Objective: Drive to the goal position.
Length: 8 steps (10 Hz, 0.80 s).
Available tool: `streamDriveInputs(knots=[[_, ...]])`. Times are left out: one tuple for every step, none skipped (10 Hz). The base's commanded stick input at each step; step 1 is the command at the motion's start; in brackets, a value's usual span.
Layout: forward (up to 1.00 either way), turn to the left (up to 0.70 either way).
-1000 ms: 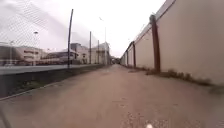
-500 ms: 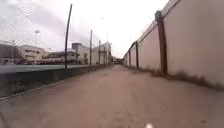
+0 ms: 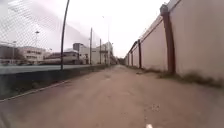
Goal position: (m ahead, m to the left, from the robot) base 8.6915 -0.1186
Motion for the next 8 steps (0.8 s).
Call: streamDriveInputs(knots=[[1.0, 0.0], [1.0, 0.0], [1.0, 0.0], [1.0, -0.22], [1.0, -0.33], [1.0, 0.0], [1.0, 0.0], [1.0, 0.0]])
